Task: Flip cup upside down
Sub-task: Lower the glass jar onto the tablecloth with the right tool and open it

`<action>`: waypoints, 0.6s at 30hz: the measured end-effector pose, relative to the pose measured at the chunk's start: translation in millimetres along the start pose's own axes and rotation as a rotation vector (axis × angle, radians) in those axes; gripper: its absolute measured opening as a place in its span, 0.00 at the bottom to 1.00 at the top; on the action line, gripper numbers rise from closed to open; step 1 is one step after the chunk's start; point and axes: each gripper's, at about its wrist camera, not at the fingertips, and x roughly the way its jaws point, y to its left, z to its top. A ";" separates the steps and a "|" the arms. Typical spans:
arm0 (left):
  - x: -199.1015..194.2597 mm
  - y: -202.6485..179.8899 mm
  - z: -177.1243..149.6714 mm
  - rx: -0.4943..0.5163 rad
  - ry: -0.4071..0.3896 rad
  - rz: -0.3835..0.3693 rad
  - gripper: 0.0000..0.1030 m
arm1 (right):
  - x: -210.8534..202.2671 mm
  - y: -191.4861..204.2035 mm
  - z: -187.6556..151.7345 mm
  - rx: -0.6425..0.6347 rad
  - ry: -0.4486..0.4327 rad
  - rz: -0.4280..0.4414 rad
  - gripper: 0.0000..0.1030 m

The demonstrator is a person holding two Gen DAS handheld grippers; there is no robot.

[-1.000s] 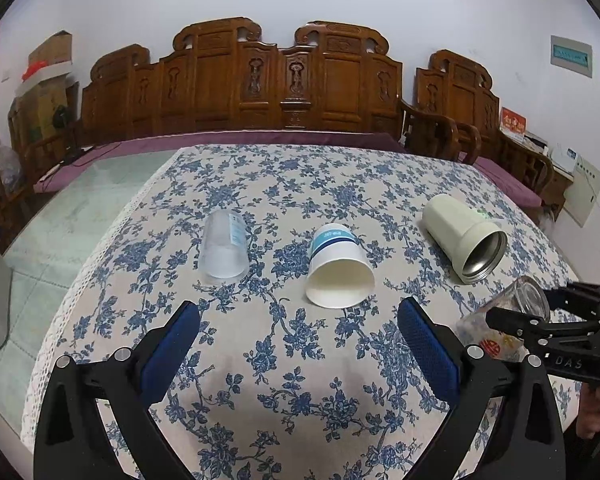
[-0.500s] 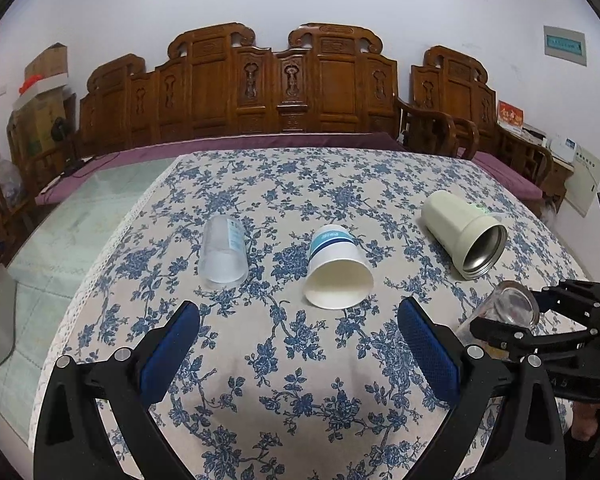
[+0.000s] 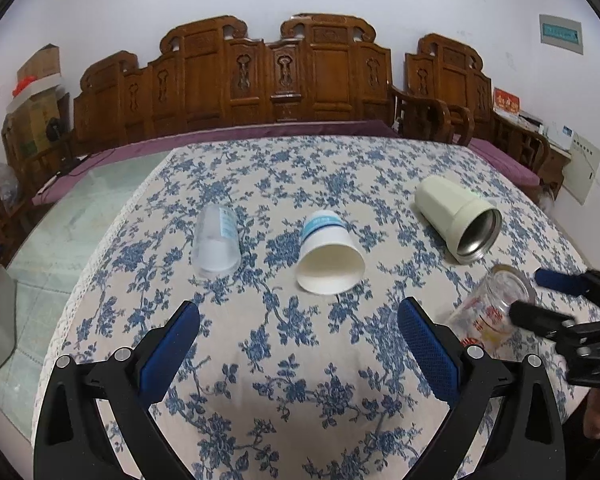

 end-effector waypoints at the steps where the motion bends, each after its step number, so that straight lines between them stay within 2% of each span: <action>1: -1.6 -2.0 -1.7 0.003 0.004 0.002 0.92 | -4.9 -1.7 -1.5 0.000 -0.012 -0.006 0.86; 4: -5.8 -7.5 -5.8 0.002 0.025 0.009 0.92 | -21.4 -7.5 -8.7 0.007 -0.044 -0.032 0.97; 5: -7.3 -8.8 -7.1 0.000 0.030 0.010 0.92 | -26.0 -9.7 -11.1 0.012 -0.049 -0.040 0.97; 12: -36.8 -21.9 -20.6 -0.018 0.054 0.004 0.92 | -62.7 -23.7 -29.1 0.048 -0.085 -0.095 0.97; 18: -78.2 -34.0 -25.4 -0.034 0.027 -0.016 0.92 | -114.0 -25.6 -35.2 0.073 -0.185 -0.096 0.97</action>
